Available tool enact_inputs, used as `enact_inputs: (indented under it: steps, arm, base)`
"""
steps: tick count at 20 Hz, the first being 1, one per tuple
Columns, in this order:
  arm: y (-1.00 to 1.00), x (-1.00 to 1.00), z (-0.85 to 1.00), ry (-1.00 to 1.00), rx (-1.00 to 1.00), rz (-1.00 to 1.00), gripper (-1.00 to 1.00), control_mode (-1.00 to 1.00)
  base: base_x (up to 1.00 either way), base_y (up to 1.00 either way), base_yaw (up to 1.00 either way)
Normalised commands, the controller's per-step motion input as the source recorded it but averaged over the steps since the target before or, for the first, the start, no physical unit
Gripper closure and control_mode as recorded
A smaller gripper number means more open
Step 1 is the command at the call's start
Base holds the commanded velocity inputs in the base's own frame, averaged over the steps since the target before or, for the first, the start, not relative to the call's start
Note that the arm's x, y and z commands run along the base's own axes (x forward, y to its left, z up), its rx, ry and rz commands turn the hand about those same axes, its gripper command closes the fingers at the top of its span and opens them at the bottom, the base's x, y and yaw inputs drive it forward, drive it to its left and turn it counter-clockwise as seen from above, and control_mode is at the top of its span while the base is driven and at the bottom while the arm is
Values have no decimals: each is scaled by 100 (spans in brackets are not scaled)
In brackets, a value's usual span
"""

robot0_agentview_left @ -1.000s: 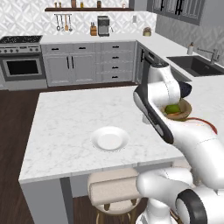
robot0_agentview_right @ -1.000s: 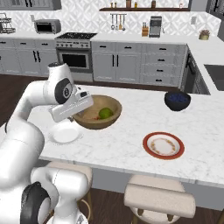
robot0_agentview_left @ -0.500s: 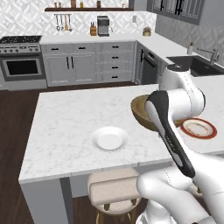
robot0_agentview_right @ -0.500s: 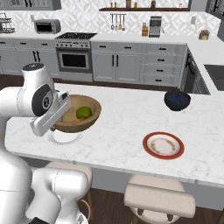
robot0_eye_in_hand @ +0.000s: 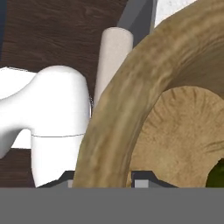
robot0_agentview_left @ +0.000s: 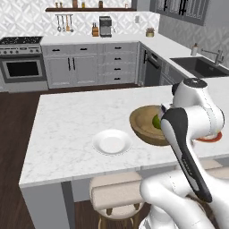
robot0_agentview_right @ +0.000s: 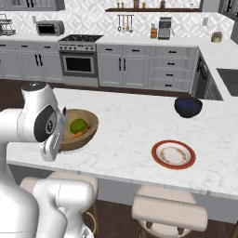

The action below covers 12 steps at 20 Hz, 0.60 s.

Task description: Pick the chicken drumstick and lime from their plates and place them in the bowl. Then put the bowl in the fridge.

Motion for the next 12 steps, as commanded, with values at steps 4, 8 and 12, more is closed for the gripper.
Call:
enact_inputs:
  steps: [4, 8, 12]
  arm:
    - [-9, 0, -29, 0, -4, 0, 100, -100]
    - [0, 0, -2, 0, 0, 0, 100, -100]
    - [0, -10, 0, 0, 0, 0, 100, -100]
  base:
    - [0, 0, 0]
    - [0, 0, 0]
    - [0, 0, 0]
